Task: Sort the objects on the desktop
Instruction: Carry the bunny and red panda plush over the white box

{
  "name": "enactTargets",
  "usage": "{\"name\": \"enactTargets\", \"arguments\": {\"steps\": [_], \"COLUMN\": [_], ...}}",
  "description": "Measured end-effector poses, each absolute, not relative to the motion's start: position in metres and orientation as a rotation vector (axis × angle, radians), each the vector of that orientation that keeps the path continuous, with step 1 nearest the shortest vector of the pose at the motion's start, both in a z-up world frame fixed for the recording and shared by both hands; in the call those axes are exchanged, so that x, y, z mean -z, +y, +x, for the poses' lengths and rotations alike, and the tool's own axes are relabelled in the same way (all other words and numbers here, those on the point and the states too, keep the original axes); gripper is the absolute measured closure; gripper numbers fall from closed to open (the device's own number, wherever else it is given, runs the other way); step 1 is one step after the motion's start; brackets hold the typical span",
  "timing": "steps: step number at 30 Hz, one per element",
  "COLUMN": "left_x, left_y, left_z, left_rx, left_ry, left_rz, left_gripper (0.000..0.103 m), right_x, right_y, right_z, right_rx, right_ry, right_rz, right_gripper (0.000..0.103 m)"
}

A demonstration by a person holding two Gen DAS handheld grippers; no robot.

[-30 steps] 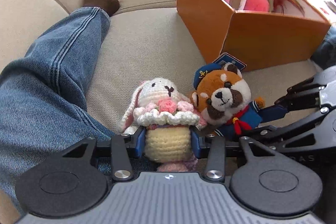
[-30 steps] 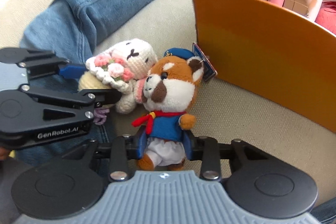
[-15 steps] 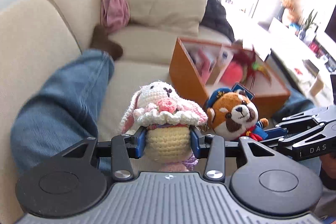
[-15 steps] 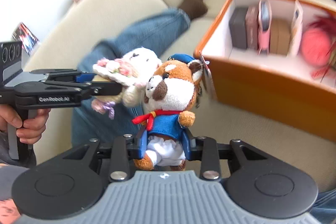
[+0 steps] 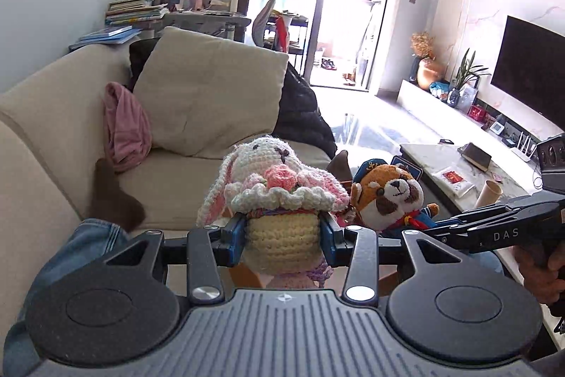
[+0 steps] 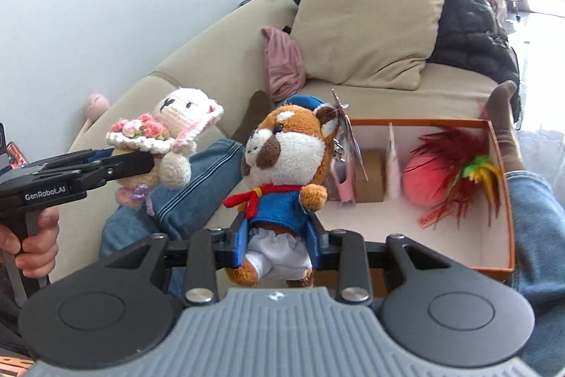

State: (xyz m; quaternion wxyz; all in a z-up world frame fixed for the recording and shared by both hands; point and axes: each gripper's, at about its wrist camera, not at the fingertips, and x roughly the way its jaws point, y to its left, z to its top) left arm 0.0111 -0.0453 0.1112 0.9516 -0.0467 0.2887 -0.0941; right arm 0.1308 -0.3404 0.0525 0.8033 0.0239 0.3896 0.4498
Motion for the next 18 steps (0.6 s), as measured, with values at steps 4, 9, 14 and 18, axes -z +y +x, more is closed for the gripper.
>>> {"name": "enactTargets", "arguments": {"steps": [4, 9, 14, 18], "left_x": [-0.107, -0.078, -0.036, -0.008], "left_y": [-0.056, -0.084, -0.103, -0.11], "left_z": [0.042, 0.08, 0.111, 0.135], "left_rx": [0.266, 0.357, 0.41, 0.417], "left_ry": [0.595, 0.683, 0.824, 0.923], "left_rz": [-0.134, -0.14, -0.153, -0.185], "left_gripper": [0.054, 0.054, 0.054, 0.054], "right_x": [-0.055, -0.039, -0.006, 0.017], "right_y": [-0.347, -0.351, -0.345, -0.345], "right_z": [0.164, 0.205, 0.227, 0.251], "right_rx": [-0.872, -0.785, -0.766, -0.761], "right_ry": [0.862, 0.974, 1.137, 1.256], "right_rz": [0.044, 0.011, -0.028, 0.011], "right_gripper": [0.068, 0.068, 0.068, 0.068]}}
